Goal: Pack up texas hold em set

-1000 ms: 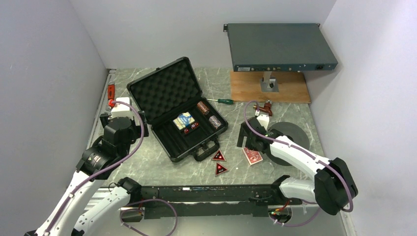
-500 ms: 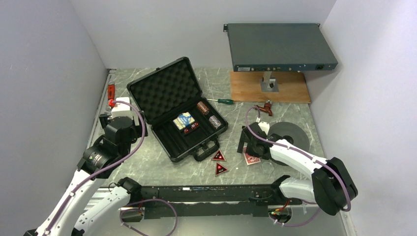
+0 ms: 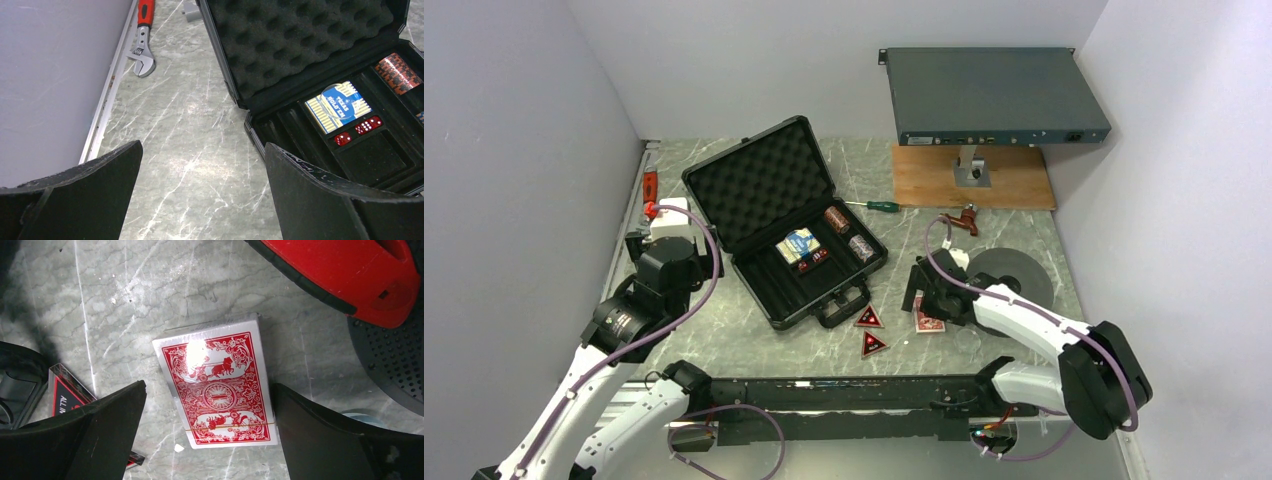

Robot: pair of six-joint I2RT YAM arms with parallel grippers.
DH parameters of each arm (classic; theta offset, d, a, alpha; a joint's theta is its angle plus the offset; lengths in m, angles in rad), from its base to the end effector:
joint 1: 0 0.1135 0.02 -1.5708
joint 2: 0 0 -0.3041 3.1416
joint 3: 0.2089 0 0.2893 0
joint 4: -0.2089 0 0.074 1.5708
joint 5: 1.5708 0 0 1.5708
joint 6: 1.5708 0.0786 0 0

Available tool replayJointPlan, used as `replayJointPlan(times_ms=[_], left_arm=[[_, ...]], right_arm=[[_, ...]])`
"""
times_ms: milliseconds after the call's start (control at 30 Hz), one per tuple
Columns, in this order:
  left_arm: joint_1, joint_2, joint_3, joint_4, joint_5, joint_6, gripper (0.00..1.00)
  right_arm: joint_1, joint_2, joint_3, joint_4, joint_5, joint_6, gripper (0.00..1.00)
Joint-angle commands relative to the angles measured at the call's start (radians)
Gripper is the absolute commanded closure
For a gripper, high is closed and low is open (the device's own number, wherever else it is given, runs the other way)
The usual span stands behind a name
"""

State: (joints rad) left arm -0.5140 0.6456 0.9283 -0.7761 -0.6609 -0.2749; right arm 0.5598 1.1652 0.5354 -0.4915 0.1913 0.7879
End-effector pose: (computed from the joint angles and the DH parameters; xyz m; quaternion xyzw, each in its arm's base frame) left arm 0.1561 -0.0327 0.3686 -0.0684 0.8260 0.0706 0.5550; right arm 0.2026 0.1093 0.1386 0.1316 0.9617 0.0657 0.2315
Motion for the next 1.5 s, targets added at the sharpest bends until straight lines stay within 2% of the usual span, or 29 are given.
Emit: replayJointPlan(times_ms=[0, 167, 467, 600, 833, 1167, 1300, 1467], left_arm=[[0.002, 0.003, 0.007, 0.012, -0.025, 0.001, 0.02], [0.002, 0.006, 0.009, 0.015, -0.018, 0.004, 0.02], [0.003, -0.008, 0.006, 0.016, -0.014, 0.004, 0.02], [0.004, -0.005, 0.008, 0.012, -0.013, 0.001, 0.02], [0.006, -0.011, 0.008, 0.011, -0.011, 0.0, 0.02], [0.009, -0.008, 0.009, 0.007, -0.004, -0.003, 0.02], [0.009, -0.01, 0.007, 0.008, -0.004, -0.002, 0.02], [0.009, -0.015, 0.007, 0.008, -0.004, -0.004, 0.02]], right_arm=[[0.0, 0.024, 0.025, 0.035, -0.033, 0.0, 0.01], [0.0, 0.042, 0.055, 0.006, -0.017, -0.015, 0.11], [0.002, 0.131, 0.099, -0.04, -0.018, -0.066, 0.13], [0.006, 0.177, 0.118, -0.046, -0.057, -0.109, 0.2], [0.017, 0.193, 0.144, -0.058, -0.066, -0.113, 0.38], [0.016, 0.27, 0.245, -0.051, -0.106, 0.055, 0.36], [0.017, 0.285, 0.269, -0.049, -0.101, 0.06, 0.19], [0.017, 0.304, 0.287, -0.076, -0.079, -0.025, 0.12]])
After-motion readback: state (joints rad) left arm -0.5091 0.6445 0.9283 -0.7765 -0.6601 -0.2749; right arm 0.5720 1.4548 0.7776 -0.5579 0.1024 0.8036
